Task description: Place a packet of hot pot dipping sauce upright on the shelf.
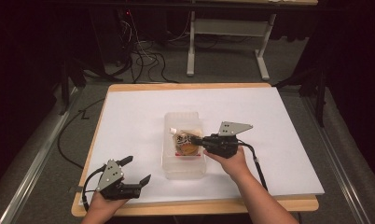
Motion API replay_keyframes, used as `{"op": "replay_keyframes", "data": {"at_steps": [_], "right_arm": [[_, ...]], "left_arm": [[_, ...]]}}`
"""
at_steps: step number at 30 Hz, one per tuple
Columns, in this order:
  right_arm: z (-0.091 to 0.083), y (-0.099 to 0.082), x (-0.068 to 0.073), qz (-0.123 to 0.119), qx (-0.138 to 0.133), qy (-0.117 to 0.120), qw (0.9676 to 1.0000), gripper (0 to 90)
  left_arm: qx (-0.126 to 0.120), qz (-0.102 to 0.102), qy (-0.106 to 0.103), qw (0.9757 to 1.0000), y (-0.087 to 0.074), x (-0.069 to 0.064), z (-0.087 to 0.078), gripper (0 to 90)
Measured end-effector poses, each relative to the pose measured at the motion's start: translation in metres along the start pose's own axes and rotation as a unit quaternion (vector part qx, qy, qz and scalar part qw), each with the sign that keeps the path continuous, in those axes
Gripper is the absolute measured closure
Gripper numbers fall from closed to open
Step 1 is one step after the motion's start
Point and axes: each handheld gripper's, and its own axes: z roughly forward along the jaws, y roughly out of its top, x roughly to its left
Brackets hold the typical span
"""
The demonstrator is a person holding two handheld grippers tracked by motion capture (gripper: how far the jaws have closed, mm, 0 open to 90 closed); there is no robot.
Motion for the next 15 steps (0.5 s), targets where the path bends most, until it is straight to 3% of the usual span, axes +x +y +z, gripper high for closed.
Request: {"op": "replay_keyframes", "data": {"at_steps": [15], "right_arm": [[0.005, -0.014, -0.002, 0.008, 0.028, -0.01, 0.9995, 90.0]], "left_arm": [[0.0, 0.0, 0.0, 1.0, 0.0, 0.0, 0.0, 11.5]]}}
